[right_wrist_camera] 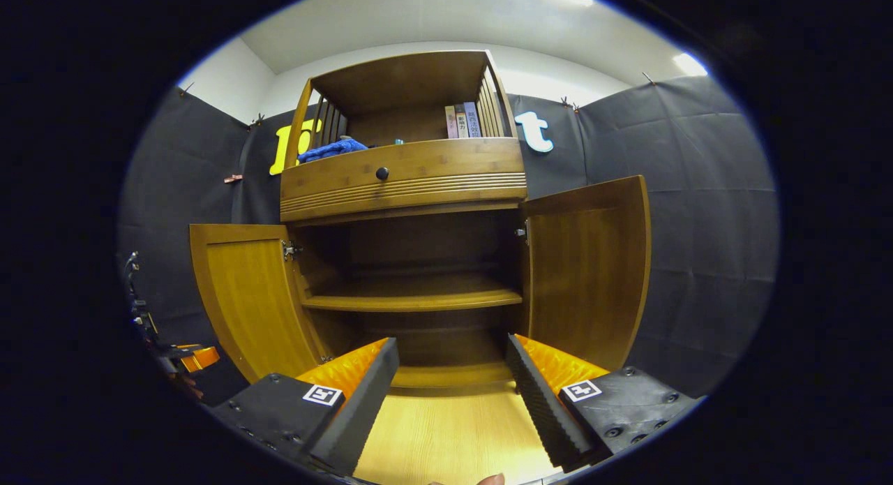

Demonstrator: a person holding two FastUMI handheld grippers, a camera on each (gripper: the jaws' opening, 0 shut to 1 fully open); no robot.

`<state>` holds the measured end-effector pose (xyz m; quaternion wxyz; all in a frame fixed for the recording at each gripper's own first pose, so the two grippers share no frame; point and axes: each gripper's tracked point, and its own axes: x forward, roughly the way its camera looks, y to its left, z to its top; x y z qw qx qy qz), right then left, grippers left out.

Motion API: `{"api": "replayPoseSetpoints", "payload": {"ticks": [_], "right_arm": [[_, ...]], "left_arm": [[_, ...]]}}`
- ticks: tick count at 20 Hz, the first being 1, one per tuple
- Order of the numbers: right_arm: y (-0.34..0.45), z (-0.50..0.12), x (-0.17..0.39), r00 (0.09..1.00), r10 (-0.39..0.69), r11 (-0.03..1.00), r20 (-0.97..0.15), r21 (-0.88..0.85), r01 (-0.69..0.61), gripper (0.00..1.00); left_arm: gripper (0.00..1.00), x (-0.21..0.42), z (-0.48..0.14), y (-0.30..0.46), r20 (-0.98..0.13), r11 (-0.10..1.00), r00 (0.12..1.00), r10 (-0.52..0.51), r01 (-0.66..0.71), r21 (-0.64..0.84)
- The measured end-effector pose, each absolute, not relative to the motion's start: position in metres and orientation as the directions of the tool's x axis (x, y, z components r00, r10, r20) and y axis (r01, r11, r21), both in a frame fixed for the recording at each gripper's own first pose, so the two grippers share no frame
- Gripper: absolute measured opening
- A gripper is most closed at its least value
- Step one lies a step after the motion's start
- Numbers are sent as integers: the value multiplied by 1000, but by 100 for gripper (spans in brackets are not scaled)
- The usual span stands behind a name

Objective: Open the right door of the double-door shoe cabinet with the right hand, and open the left door with the left hand.

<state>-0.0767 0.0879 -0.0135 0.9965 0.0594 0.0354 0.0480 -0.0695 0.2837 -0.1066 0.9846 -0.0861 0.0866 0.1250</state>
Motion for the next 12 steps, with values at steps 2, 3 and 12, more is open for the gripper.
{"api": "replayPoseSetpoints", "payload": {"ticks": [2, 3, 12], "right_arm": [[91, -13, -75, 992, 113, 988, -65, 116, -105, 98], [90, -13, -75, 991, 119, 987, -64, 114, -111, 98], [75, -19, -70, 988, 136, 985, -74, 118, -127, 98]], "left_arm": [[87, -78, -85, 284, -126, 950, 955, 268, -284, -129], [90, -81, -73, 283, -91, 950, 955, 282, -292, -112], [95, -79, -28, 186, -23, 979, 980, 197, -196, 48]]}}
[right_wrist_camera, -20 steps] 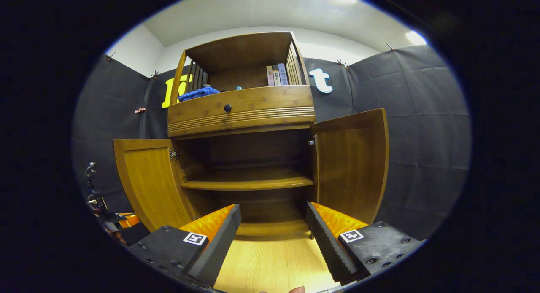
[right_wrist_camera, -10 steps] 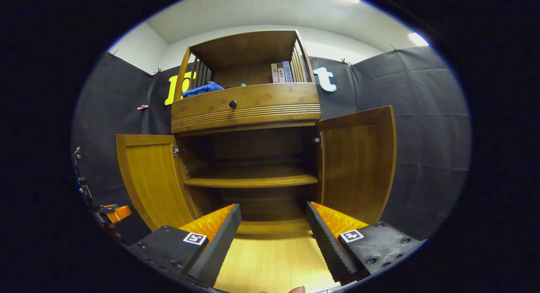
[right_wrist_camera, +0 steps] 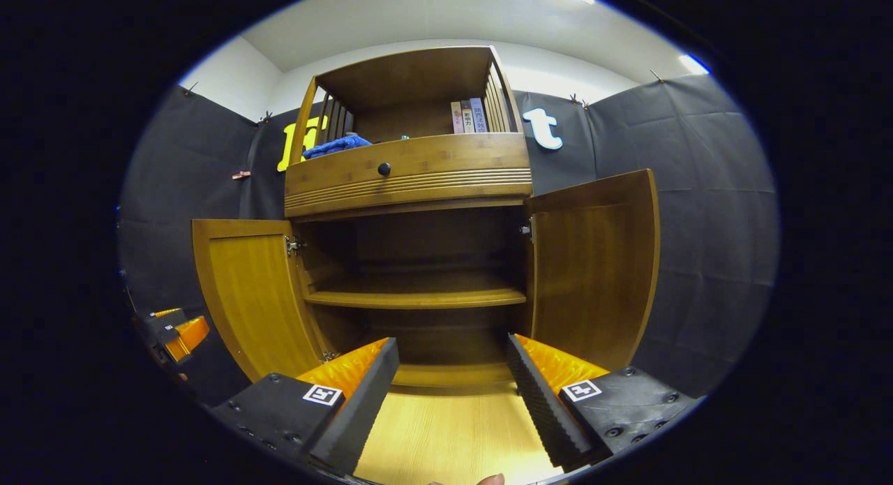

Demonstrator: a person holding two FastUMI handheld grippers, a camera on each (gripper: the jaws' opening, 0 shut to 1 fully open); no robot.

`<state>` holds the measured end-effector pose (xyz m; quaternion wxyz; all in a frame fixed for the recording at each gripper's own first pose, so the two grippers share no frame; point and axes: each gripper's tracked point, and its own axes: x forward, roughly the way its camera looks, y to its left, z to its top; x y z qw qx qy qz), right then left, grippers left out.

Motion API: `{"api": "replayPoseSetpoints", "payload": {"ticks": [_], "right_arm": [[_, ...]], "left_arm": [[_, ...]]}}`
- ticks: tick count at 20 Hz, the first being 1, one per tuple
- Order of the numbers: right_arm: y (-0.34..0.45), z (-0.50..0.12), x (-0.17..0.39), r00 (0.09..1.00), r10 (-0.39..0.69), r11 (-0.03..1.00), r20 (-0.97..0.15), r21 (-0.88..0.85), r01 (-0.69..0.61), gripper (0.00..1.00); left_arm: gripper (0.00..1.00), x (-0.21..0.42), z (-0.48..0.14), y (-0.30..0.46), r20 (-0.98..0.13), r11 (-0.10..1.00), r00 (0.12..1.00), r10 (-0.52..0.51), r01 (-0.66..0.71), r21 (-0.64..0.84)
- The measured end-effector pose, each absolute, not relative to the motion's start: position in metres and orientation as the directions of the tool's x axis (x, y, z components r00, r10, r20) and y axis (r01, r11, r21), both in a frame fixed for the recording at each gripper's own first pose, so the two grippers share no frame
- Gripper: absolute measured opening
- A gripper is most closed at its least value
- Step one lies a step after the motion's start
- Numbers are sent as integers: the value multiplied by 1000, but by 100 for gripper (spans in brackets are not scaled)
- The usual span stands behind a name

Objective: Open the right door of the double-door shoe cabinet with the right hand, and open the left door with the left hand.

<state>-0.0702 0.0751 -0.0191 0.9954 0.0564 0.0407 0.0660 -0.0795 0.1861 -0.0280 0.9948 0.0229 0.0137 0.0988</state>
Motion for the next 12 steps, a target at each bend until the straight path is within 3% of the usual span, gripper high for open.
{"api": "replayPoseSetpoints", "payload": {"ticks": [12], "right_arm": [[36, -7, -52, 993, 113, 990, -23, 91, -110, 98]], "left_arm": [[95, -35, 18, 54, 73, 998, 996, 58, -60, 26]]}}
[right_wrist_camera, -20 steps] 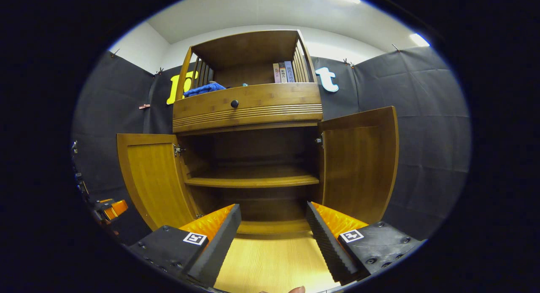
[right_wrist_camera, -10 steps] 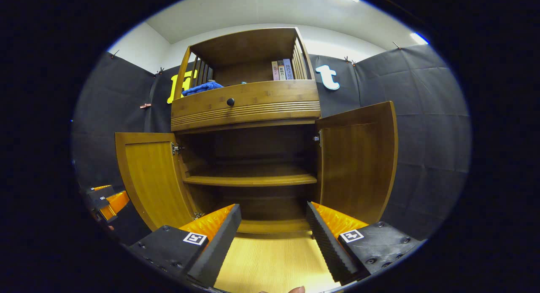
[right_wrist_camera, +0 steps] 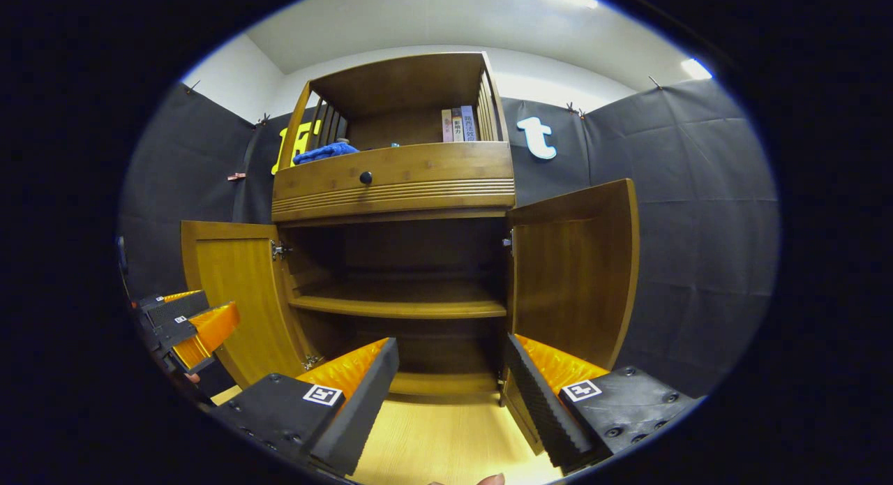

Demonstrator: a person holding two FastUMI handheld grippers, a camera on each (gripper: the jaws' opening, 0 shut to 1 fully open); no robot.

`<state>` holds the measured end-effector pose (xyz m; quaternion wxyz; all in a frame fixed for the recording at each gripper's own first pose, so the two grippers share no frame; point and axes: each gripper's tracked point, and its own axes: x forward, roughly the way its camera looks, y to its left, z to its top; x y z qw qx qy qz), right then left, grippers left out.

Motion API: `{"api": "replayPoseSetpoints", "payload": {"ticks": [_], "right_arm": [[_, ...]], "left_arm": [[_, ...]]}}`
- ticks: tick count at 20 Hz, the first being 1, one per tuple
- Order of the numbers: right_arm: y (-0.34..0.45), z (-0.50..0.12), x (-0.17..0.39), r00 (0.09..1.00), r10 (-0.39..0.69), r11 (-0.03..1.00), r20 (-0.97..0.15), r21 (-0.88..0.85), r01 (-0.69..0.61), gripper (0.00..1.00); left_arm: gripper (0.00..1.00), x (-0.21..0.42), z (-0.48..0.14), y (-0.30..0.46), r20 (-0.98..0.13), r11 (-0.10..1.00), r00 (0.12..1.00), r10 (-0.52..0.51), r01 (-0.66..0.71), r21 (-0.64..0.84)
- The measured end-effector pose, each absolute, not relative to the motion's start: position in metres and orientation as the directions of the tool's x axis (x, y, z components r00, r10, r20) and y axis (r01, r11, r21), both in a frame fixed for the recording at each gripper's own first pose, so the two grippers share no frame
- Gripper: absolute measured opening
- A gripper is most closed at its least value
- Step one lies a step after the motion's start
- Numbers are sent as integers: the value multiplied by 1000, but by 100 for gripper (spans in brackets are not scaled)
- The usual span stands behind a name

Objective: Open the right door of the double-door shoe cabinet with the right hand, and open the left door with the left hand.

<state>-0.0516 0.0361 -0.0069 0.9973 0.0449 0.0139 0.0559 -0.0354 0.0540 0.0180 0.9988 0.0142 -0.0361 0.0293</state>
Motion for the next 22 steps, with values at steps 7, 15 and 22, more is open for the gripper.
{"api": "replayPoseSetpoints", "payload": {"ticks": [7, 15, 22], "right_arm": [[20, -11, -39, 995, 95, 992, -12, 82, -94, 98], [14, -17, -31, 996, 90, 993, -17, 73, -89, 98], [13, -21, -27, 996, 82, 995, -24, 67, -80, 98]], "left_arm": [[96, -14, 20, 23, 65, 1000, 998, 13, -14, 18], [96, 6, 14, 7, 30, 1000, 999, -20, 20, -6], [96, 11, 9, 10, 17, 1000, 1000, -23, 22, 10]]}}
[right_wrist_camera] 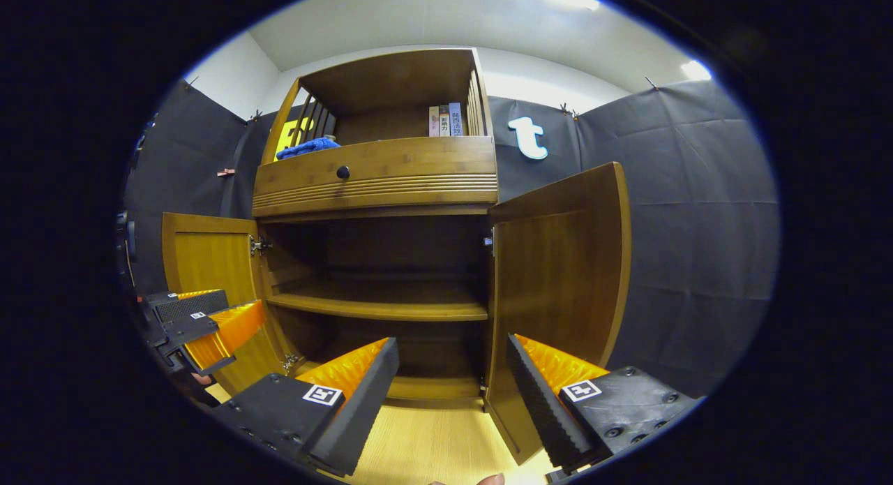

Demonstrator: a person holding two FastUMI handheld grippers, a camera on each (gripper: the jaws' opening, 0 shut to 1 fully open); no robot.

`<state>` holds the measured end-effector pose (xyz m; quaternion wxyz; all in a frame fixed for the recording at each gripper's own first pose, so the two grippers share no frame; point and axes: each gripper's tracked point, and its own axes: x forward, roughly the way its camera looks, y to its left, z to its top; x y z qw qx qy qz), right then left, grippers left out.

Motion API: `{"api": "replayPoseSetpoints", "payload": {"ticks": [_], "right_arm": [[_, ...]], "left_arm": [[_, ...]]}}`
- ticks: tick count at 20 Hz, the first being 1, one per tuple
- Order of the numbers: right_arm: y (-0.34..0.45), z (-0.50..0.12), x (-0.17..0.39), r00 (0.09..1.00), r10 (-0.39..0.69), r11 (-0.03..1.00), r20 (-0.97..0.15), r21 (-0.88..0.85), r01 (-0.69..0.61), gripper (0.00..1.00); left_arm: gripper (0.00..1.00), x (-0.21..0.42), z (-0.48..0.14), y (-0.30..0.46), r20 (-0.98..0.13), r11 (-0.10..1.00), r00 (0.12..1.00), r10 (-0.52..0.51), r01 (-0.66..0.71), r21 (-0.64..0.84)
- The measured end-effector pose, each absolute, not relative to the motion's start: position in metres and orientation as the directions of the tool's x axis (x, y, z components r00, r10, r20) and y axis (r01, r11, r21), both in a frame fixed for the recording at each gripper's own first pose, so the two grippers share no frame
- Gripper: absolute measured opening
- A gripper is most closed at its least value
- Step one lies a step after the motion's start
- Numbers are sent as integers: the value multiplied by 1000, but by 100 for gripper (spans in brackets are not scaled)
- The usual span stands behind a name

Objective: Open the right door of the double-door shoe cabinet with the right hand, and open the left door with the left hand.

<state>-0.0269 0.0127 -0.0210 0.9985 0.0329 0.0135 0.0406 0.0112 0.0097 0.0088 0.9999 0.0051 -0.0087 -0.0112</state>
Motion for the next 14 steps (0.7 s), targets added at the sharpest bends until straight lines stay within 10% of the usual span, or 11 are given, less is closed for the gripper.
{"api": "replayPoseSetpoints", "payload": {"ticks": [14], "right_arm": [[16, -24, -23, 996, 89, 994, -30, 58, -87, 98]], "left_arm": [[96, 13, 9, 8, 19, 999, 999, -36, 36, 22]]}}
